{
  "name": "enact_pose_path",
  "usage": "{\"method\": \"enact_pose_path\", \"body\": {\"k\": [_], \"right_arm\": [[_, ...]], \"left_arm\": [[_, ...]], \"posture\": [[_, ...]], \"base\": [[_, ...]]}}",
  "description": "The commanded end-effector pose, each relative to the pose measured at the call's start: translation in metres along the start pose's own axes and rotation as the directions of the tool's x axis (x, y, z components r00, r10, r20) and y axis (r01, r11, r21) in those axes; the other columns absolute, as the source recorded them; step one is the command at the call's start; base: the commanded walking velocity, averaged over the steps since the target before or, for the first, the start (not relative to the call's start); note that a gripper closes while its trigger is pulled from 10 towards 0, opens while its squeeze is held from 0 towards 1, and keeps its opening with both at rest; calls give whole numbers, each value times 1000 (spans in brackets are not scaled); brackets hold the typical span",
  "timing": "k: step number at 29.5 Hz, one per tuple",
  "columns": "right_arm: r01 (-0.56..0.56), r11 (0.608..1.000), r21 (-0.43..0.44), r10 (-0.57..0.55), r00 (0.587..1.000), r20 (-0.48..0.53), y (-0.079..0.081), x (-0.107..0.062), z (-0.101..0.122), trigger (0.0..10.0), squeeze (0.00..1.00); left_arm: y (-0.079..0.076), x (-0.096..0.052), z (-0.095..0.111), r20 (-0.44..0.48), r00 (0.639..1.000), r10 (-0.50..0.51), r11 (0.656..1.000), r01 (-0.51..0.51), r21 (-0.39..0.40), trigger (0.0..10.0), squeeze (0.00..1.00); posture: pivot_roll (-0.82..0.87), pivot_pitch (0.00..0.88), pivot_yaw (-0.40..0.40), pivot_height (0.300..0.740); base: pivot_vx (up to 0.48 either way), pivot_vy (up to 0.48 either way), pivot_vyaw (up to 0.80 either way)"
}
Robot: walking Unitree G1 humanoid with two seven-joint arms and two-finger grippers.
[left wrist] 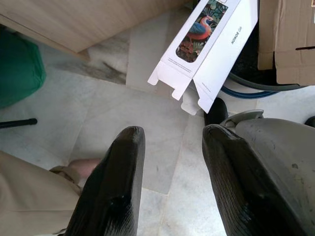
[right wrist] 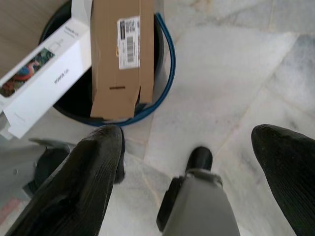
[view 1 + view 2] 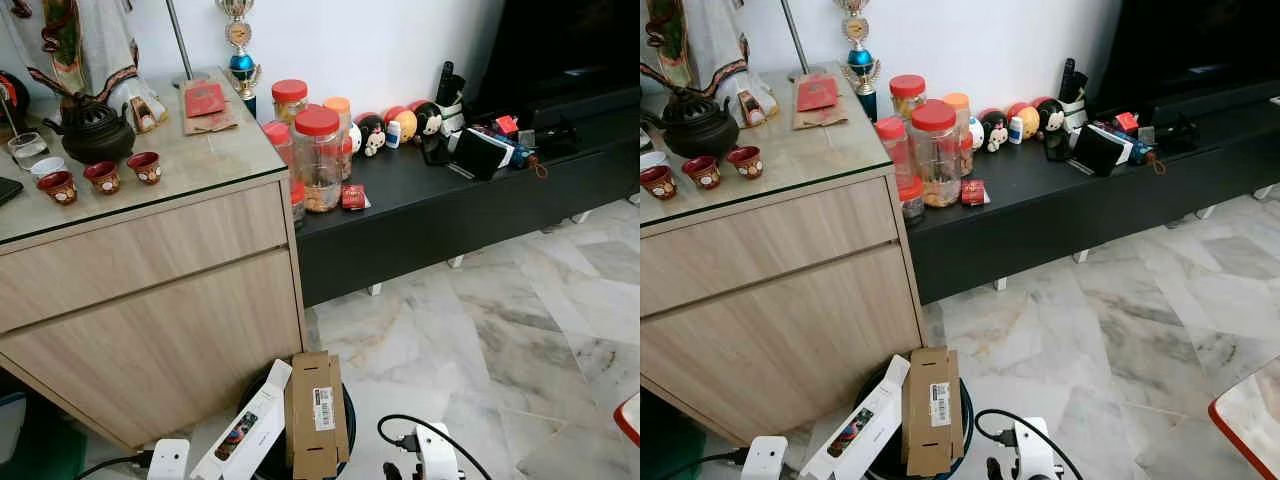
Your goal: Picking trash to rubbish bin
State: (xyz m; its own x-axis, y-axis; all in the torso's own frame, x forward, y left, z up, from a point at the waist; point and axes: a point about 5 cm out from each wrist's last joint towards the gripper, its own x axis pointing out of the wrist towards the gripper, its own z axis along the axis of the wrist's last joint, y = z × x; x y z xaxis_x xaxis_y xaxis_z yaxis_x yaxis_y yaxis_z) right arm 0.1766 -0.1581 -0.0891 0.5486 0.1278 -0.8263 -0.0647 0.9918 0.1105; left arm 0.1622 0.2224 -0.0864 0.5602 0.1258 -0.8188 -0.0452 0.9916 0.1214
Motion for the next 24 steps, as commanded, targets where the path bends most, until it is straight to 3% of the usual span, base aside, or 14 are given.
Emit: {"method": "enact_pose_path", "body": {"k": [1,24], "right_arm": [[-5,1000,9,4,999,33,2,1,9,10000,0],[13,1000,11,-13,999,46,-1,1,9,10000,0]], "left_arm": [[1,0,1,9,1000,5,1000,-5,-17,10000,0],[0,0,1,16,1000,-2,999,2,-34,10000,0]], "posture": [[65,0,52,740],[64,0,47,740]], "base": [[0,0,0],[0,0,0]]}}
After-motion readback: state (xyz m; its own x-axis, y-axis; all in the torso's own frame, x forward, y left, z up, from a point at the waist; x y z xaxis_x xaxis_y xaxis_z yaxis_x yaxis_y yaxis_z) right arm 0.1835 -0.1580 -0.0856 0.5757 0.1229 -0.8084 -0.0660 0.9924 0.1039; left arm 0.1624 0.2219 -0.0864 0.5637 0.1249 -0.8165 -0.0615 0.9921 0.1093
